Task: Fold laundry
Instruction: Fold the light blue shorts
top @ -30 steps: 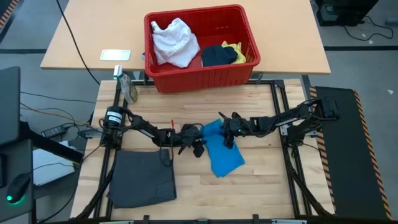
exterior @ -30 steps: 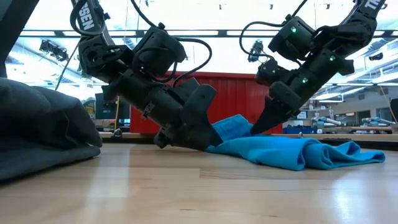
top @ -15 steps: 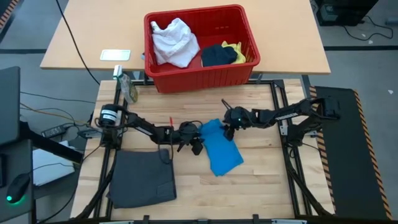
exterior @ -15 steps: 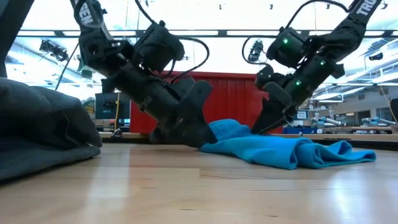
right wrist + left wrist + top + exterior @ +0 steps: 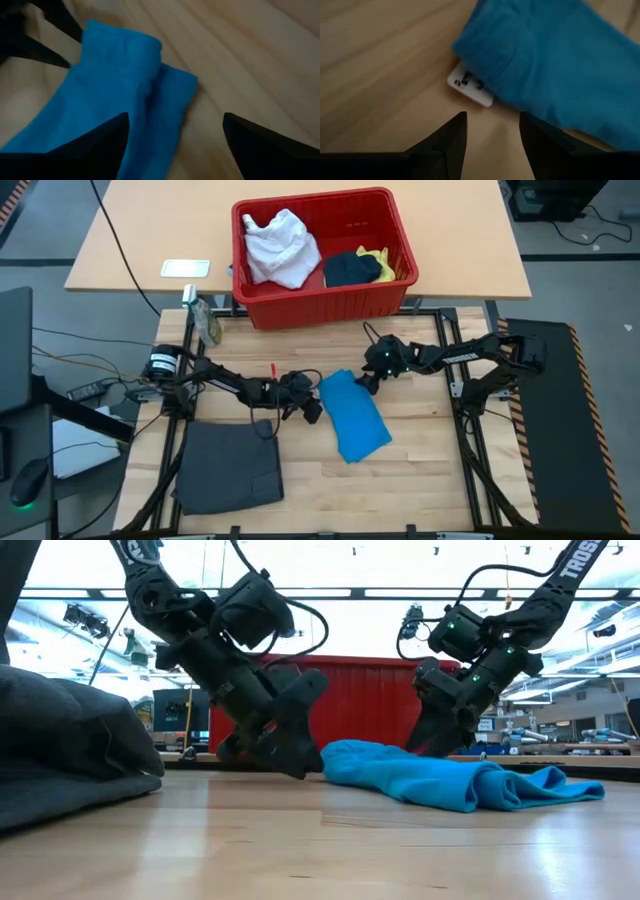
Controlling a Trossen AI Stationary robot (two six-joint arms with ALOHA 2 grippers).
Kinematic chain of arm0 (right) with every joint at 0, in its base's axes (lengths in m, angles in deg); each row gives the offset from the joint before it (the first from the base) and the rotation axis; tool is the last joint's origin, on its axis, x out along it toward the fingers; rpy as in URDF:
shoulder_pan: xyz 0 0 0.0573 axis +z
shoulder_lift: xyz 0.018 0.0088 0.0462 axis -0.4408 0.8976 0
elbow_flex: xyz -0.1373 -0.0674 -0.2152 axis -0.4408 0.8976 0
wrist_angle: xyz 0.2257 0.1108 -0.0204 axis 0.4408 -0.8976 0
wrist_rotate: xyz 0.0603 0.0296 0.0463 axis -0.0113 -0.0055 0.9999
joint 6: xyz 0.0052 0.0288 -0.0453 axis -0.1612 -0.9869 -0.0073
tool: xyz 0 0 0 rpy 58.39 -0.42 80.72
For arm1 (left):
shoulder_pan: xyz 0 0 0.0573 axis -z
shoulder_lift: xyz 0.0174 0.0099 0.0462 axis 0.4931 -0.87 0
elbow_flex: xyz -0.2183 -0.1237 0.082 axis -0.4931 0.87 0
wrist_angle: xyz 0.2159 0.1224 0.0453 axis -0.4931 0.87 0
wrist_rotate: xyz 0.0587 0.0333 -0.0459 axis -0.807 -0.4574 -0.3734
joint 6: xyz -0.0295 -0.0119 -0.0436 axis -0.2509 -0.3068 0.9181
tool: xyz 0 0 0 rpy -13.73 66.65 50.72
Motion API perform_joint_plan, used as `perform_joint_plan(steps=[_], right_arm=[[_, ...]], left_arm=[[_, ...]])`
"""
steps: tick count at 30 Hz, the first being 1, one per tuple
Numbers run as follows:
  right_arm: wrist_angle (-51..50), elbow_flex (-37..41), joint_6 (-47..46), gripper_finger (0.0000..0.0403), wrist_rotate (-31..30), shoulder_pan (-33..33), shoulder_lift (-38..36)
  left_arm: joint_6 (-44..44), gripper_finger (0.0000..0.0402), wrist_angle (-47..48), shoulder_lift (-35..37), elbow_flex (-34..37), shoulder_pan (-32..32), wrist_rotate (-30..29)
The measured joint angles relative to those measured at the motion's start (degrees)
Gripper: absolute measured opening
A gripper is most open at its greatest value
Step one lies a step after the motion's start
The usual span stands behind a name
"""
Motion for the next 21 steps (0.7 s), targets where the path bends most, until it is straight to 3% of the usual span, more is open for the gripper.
perform_joint_plan(steps=[4, 12, 16, 21], right_arm=[[3.74, 0.0, -1.75, 0.0342, 0.12, 1.87, 1.56], [13.31, -0.11, -4.12, 0.0336, -1.59, 5.98, 11.58], [19.4, -0.24, -3.29, 0.0323, 0.02, 6.76, 15.52], [20.1, -0.26, -2.17, 0.0293, -0.41, 7.09, 16.52]], left_arm=[[0.55, 0.0198, -2.54, -1.81, -0.09, -0.49, -0.26], [0.51, 0.0223, -5.14, -3.79, -0.28, -0.46, -0.57], [-5.62, 0.0222, -6.49, -3.94, -0.2, -0.43, -0.48], [-10.99, 0.0212, -7.51, -4.07, -0.13, -0.62, -0.02]])
